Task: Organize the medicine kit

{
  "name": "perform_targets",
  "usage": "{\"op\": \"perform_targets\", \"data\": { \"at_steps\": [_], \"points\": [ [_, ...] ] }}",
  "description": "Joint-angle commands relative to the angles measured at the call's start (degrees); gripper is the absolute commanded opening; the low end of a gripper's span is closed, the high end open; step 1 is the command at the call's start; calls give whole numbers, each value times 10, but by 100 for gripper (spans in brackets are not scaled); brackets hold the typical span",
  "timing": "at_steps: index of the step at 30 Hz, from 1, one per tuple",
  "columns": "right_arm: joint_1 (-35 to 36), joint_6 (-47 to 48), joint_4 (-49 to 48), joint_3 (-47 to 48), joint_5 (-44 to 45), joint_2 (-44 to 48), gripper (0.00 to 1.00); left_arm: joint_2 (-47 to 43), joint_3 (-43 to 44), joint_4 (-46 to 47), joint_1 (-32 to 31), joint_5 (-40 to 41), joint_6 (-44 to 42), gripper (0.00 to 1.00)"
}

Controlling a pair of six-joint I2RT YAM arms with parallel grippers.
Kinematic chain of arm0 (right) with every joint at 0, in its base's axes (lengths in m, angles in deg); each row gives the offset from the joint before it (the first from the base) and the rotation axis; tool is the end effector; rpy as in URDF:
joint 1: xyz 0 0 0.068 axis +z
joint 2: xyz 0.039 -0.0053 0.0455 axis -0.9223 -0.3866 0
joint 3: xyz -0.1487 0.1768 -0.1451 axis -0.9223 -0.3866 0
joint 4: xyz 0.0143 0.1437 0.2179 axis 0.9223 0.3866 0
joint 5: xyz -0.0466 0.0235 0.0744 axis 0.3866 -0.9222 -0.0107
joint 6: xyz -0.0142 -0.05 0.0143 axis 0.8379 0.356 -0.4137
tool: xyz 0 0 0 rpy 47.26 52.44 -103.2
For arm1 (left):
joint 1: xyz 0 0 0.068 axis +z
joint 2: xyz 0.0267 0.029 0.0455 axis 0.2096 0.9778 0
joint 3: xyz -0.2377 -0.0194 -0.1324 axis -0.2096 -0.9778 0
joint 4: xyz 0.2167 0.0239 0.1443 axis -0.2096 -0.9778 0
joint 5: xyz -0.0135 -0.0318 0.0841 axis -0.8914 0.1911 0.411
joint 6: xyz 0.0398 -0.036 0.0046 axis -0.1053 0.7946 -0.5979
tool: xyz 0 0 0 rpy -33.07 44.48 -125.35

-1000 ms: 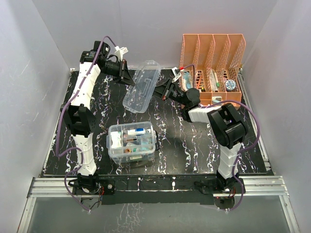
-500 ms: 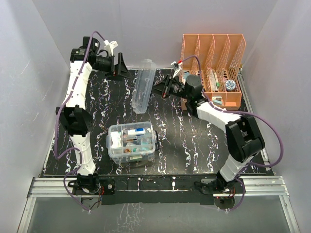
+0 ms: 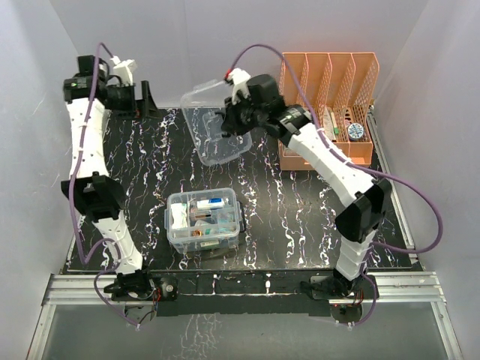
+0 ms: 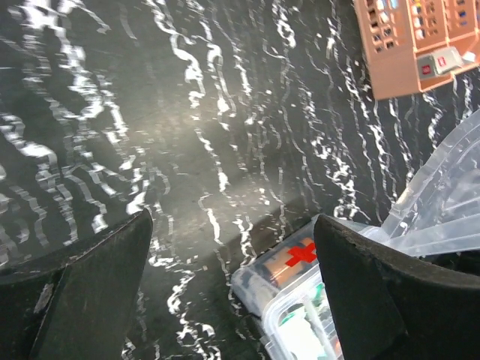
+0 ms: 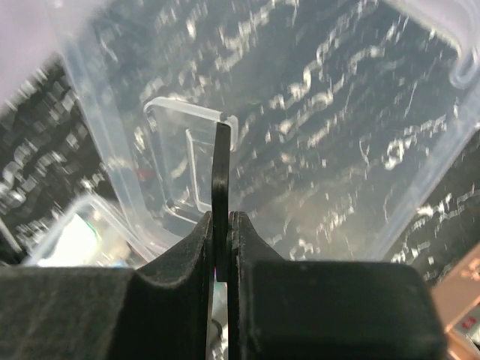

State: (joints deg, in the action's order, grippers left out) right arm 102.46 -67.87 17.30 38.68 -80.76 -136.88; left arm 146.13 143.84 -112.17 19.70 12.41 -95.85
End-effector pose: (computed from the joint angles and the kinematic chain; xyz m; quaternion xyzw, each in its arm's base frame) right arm 0.3320 0.2456 0.4171 -0.2658 0.8011 0.2975 0.4463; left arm 0.4151 0.0340 0.4096 0.1109 0.8885 -0.2469 0.3706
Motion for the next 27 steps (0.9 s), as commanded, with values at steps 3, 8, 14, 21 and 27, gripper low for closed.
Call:
{"op": "perform_targets", "data": {
  "at_steps": [3, 8, 14, 21, 27],
  "points": [
    [66, 148, 232, 69, 139, -45, 0, -81, -17, -20, 102, 8, -44, 88],
    [80, 171, 238, 30, 162, 1, 0, -125, -98, -30, 188, -44, -78, 87],
    [106, 195, 264, 29, 212, 34, 0, -191, -190, -22, 224, -60, -116, 87],
    [204, 233, 294, 25, 309, 34, 0, -219, -223, -32, 228, -83, -122, 87],
    [262, 273, 289, 28, 326, 23, 0, -224, -225, -39, 231, -102, -124, 87]
  ]
}}
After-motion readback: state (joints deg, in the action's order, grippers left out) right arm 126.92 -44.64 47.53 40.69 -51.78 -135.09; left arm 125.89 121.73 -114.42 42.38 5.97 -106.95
